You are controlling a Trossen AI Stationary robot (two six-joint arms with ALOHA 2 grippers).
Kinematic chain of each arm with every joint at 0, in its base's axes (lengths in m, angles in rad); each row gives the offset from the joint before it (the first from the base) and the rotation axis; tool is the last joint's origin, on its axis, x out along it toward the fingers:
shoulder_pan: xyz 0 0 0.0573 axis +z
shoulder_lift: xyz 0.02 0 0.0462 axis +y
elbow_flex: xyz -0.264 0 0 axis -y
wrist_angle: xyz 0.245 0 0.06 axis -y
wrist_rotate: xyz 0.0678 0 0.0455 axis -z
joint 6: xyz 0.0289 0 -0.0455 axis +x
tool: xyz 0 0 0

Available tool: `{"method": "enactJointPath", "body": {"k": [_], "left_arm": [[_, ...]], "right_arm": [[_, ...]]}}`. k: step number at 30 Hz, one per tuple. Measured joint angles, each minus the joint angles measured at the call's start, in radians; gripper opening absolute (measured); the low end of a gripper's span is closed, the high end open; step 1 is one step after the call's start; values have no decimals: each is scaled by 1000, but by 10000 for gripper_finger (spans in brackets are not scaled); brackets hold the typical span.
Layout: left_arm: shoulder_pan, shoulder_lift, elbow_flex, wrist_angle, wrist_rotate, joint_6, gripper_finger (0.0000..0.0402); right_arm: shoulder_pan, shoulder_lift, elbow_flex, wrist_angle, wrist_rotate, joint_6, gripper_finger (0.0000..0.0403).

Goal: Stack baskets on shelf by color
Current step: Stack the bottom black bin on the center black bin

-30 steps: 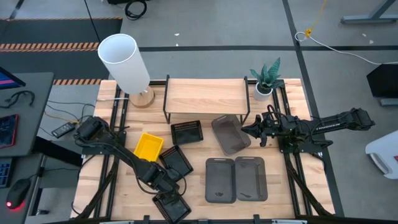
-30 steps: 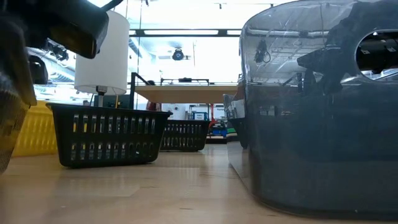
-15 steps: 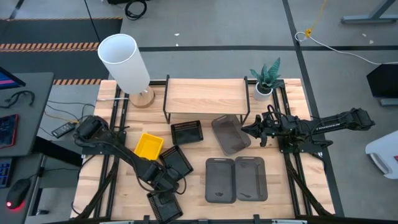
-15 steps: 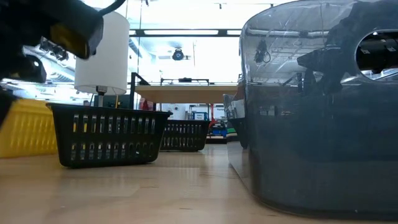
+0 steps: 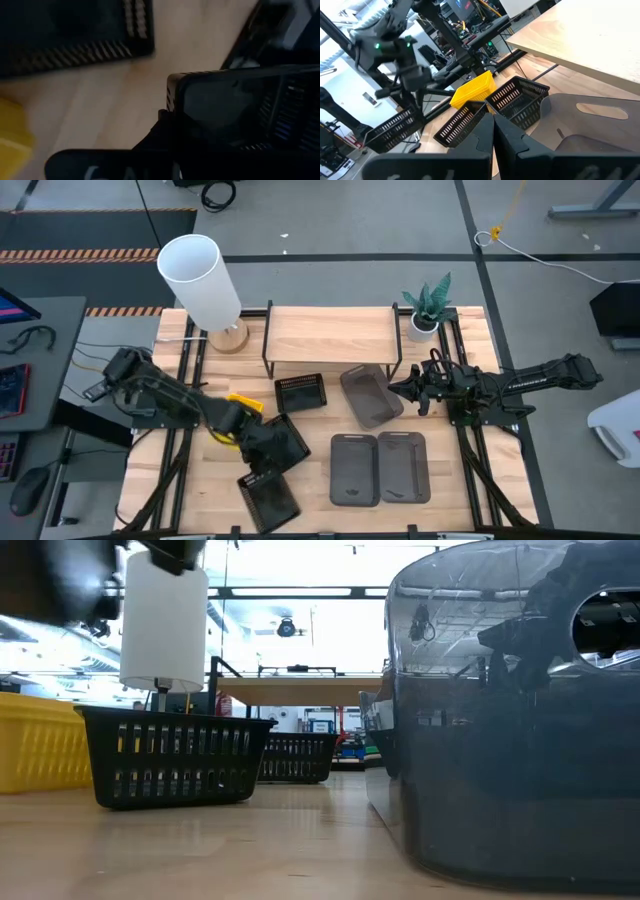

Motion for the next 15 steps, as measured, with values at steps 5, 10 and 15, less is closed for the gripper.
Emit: {"method": "enactJointPath", "body": {"k": [5,10,15], "left_arm": [[98,-29,0,-40,-60,57,7],[191,-29,0,-139,-126,155,7],[269,-29,0,-148,-194,229,7]], "right_arm": [[0,0,0,0,0,0,14],[0,0,0,0,0,0,14],[0,0,0,0,0,0,14]]}}
